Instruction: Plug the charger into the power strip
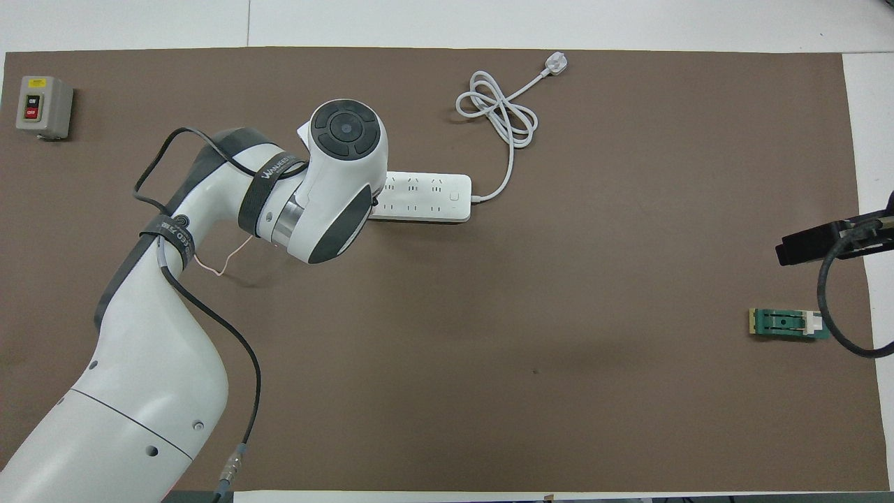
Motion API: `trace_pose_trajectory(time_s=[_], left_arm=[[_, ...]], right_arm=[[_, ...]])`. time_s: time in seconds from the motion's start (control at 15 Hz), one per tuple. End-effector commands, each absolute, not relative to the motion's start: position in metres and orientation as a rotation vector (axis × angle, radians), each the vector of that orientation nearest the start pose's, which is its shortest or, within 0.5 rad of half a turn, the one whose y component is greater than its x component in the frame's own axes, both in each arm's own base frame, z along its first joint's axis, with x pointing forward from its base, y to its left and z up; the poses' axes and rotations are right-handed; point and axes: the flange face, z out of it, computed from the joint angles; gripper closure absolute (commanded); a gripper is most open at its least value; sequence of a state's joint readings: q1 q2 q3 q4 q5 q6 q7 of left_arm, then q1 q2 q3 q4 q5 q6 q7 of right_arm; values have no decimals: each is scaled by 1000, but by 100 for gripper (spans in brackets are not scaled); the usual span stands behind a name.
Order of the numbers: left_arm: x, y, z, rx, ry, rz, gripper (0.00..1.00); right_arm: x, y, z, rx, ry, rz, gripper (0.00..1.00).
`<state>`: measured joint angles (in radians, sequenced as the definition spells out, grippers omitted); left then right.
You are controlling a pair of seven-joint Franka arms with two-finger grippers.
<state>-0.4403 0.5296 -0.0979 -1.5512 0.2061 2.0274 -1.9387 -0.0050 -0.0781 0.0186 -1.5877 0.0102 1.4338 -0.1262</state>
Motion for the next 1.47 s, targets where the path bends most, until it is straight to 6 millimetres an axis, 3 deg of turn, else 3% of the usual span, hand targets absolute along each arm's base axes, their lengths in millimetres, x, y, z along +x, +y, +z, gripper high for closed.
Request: trace_pose_trajectory(time_s=[0.0,0.33,0.8,1.0,1.2,1.4], left_arm=[[623,-299,323,-2427,-1846,-52,0],[620,-295,351,-2434,-1864,-62,0],[609,-278,413,-2479,-1847,-82,0],[597,-263,451,-2533,-1786,-38,0],[592,-235,485,-2592,-1675,-26,0],[588,-196,521,-2695,-1539,0,0]], right_arm=[[510,5,647,-3128,-228,106,0],[510,4,647,-3128,-226,106,0],[510,4,647,-3128,-226,106,0],[510,3,647,-3128,-228,106,0],[510,3,647,-3128,-228,103,0],[510,4,647,-3128,-228,106,0]])
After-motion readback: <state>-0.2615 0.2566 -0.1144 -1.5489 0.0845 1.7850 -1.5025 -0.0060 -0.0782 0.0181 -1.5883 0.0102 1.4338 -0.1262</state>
